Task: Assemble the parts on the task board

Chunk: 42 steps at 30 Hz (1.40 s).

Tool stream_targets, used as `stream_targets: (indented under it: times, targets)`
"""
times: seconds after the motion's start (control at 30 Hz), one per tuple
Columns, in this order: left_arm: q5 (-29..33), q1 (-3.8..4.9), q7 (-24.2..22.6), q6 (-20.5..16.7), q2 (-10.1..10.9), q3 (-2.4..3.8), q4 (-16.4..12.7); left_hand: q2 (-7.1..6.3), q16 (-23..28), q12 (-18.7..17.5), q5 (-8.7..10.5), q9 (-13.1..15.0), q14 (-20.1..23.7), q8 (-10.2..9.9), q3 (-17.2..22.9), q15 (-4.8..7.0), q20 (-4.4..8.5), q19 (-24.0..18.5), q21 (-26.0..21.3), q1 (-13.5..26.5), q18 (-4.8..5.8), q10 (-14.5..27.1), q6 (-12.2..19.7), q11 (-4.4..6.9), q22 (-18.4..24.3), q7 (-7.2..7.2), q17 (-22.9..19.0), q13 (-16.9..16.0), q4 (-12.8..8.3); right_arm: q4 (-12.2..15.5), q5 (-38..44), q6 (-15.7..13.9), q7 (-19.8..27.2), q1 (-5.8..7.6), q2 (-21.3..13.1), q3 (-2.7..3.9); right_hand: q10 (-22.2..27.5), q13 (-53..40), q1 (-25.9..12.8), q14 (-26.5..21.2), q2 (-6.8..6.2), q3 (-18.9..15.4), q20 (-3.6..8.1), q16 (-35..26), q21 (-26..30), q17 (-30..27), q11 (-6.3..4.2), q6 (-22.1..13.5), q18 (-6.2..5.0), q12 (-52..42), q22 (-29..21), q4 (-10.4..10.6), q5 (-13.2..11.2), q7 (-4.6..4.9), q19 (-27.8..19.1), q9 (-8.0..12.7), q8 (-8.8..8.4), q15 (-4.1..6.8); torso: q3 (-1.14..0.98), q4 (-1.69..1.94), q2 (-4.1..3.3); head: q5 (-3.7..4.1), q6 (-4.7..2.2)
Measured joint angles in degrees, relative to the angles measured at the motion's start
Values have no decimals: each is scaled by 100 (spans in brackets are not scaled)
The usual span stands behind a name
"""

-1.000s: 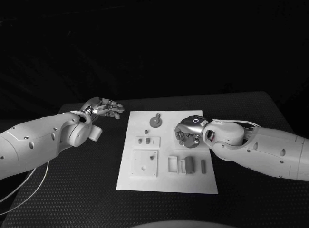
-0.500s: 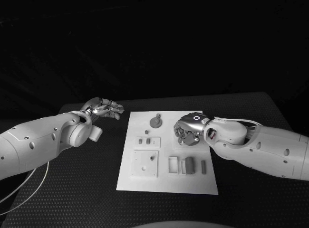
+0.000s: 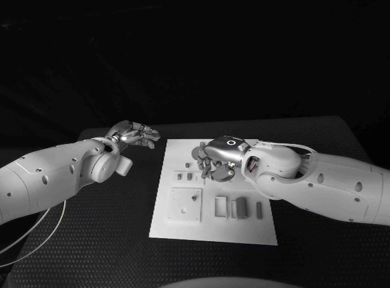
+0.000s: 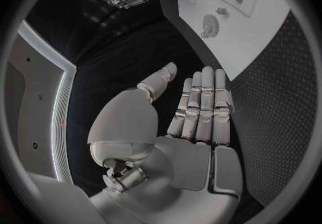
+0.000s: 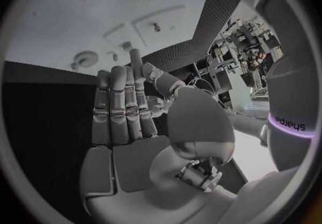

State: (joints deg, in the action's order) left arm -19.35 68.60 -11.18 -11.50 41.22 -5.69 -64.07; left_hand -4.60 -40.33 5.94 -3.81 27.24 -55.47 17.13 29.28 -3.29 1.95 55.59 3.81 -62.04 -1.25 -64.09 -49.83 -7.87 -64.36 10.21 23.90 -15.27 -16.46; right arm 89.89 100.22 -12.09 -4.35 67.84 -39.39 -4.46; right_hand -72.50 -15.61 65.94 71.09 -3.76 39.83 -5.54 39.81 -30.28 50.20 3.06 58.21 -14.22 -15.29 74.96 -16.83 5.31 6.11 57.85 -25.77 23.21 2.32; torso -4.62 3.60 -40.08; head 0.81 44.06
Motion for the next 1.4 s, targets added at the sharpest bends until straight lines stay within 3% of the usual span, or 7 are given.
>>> stream_targets:
  times: [0.1,0.3,0.47,0.67,1.17,1.4]
  targets:
    - [1,0,0,-1,-4,0,3,0,0,0,0,0,0,0,0,0,0,0,0,0,0,0,0,0,0,0,5,0,0,-8,-39,-11,39,-29,213,-4,0,0,0,-1,0,0,0,0,0,0,0,0,1,0,0,0,-2,0,0,0,-1,0,0,-2,-1,-30,4]
    - [2,0,-1,0,-59,1,3,0,0,0,0,-5,0,0,0,0,0,0,0,0,0,0,0,0,0,0,5,0,0,-155,-53,-19,137,-246,704,-81,2,-1,0,-17,0,-1,-1,0,0,0,1,-1,5,1,0,-1,-4,0,0,0,-5,13,5,3,-2,-66,15]
    - [4,0,-1,0,-92,1,10,0,0,0,0,-5,0,0,0,0,0,0,0,0,0,0,0,0,6,0,7,0,0,-376,-48,-7,199,-382,979,-230,2,-17,0,-21,0,-2,-1,0,0,-1,2,-3,7,1,0,-2,-18,1,0,0,-6,13,6,7,-2,-109,35]
    - [5,0,-1,1,-117,1,11,0,22,0,0,-5,0,0,0,0,0,0,0,0,0,0,0,0,5,0,10,0,0,-546,-5,14,239,-530,1121,-320,3,-17,0,-35,0,-8,-1,0,0,-1,2,-4,9,2,0,-7,-22,2,-1,0,-11,14,9,9,-3,-165,77]
    - [8,0,0,8,-146,1,24,20,22,0,0,-7,0,0,-14,0,0,0,0,21,0,0,0,0,16,0,15,0,14,-789,196,36,301,-605,1251,-498,14,-17,0,-38,0,-9,-2,0,0,-2,12,-23,38,8,0,-9,1,1,-1,-52,-46,10,2,3,0,-227,144]
    - [9,0,1,11,-144,1,26,20,22,0,0,-9,0,0,-14,0,0,0,0,20,0,0,0,0,16,0,20,0,14,-909,309,27,299,-608,1261,-525,14,-36,0,-38,0,-16,-2,0,0,-2,13,-27,-30,9,0,-15,1,4,-1,-131,-54,8,-1,0,1,-233,148]
